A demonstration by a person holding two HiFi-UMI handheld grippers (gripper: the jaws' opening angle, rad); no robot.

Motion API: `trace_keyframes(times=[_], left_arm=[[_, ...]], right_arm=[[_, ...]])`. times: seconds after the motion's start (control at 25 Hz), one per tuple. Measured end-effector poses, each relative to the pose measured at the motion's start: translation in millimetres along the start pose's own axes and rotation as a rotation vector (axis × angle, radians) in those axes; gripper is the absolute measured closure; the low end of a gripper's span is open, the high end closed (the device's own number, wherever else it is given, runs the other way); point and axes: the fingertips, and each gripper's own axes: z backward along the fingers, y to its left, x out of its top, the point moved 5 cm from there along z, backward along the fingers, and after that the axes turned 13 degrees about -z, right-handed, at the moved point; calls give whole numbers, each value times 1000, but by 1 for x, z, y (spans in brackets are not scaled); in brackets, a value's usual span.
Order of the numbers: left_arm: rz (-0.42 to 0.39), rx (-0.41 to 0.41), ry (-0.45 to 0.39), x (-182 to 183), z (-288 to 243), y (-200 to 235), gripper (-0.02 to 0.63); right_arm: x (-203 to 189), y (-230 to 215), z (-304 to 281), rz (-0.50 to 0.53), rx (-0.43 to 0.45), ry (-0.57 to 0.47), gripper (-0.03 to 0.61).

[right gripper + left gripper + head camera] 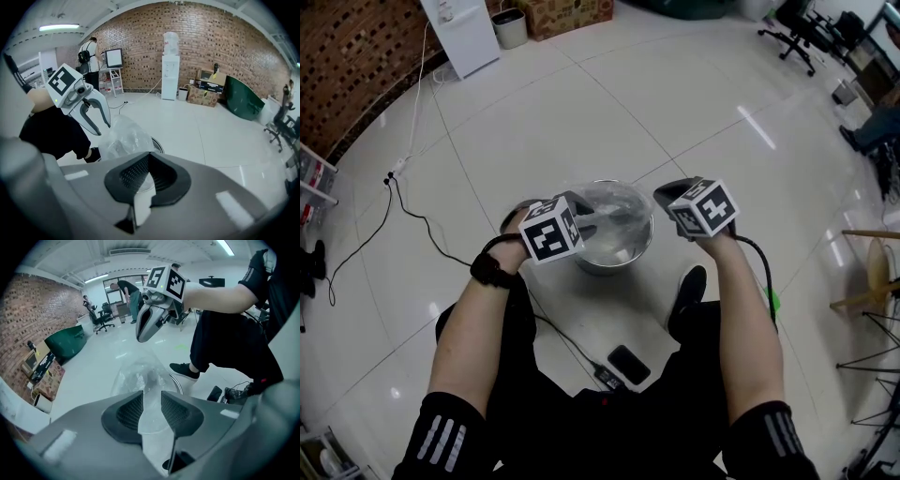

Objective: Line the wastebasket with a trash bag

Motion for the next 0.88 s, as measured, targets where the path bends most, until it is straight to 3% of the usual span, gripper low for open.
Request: trace_keyframes(times=[0.24,0.48,0.68,0.88], left_arm=[[8,-23,52,-7,-34,-2,488],[-18,47,146,-12,-65,17,434],[-63,-15,184,-15,-98,13,366],[-50,-81,174,-17,-132,15,337]], right_arm=[[1,5,-1,8,7,13,572],[0,4,0,15,12,34,572],[-7,-1,-2,10,17,66,572],[-17,-9,-6,8,-10,102,572]])
